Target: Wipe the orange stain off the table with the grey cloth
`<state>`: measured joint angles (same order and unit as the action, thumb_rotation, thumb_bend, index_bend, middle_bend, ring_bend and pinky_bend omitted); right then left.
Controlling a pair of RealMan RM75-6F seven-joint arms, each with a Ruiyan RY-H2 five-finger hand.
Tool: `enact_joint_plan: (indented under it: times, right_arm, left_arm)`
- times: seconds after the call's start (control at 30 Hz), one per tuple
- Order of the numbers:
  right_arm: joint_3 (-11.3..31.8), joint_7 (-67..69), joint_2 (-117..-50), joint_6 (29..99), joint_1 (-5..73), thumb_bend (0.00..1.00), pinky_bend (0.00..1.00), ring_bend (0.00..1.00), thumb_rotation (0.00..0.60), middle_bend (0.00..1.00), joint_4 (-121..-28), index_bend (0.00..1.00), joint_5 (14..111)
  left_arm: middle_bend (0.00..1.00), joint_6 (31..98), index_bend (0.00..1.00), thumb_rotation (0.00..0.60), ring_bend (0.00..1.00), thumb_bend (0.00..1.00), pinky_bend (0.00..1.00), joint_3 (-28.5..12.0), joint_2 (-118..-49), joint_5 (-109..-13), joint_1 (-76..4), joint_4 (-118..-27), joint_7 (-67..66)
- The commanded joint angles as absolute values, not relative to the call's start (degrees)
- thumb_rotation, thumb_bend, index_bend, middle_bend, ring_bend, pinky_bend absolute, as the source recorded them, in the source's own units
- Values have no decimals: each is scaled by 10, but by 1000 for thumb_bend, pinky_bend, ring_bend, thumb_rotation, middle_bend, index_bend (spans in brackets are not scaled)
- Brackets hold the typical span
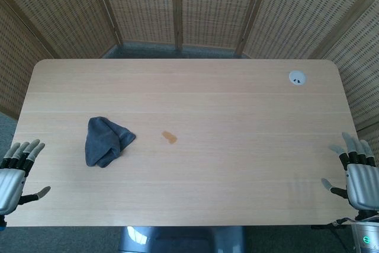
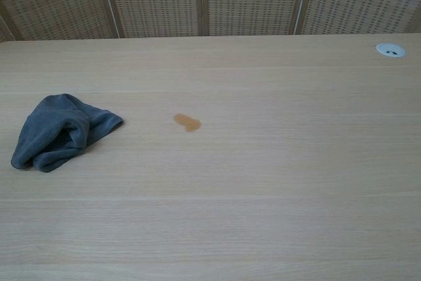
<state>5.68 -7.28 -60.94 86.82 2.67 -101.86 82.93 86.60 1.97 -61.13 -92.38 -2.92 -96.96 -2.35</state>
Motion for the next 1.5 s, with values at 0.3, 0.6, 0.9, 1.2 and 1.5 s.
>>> enact_joint_plan:
  times: [0.3,0.6,0.9,1.2,1.5]
  right_arm:
    - [56,-72,-608,866,27,0,0,0,600,0,-1021,241,827]
    - [59,-70,-607,869,26,0,0,0,600,0,-1023,241,823]
    - [63,-75,-611,863,29,0,0,0,600,0,-1023,241,810]
    - [66,-71,-611,856,32,0,0,0,600,0,-1018,241,799]
    - [68,-64,-608,854,32,0,0,0,600,0,-1016,241,796]
  left_arm:
    - [0,864,0,600,0,107,22,19,-616,-927,-32,-964,-23]
    - [0,818,44,600,0,107,53,1,-638,-918,-70,-895,6]
    - [0,665,42,600,0,107,30,-9,-649,-877,-154,-828,52]
    - [0,531,48,600,0,108,24,-27,-714,-830,-235,-735,46]
    - [0,459,53,600,0,107,24,-35,-770,-794,-285,-683,18]
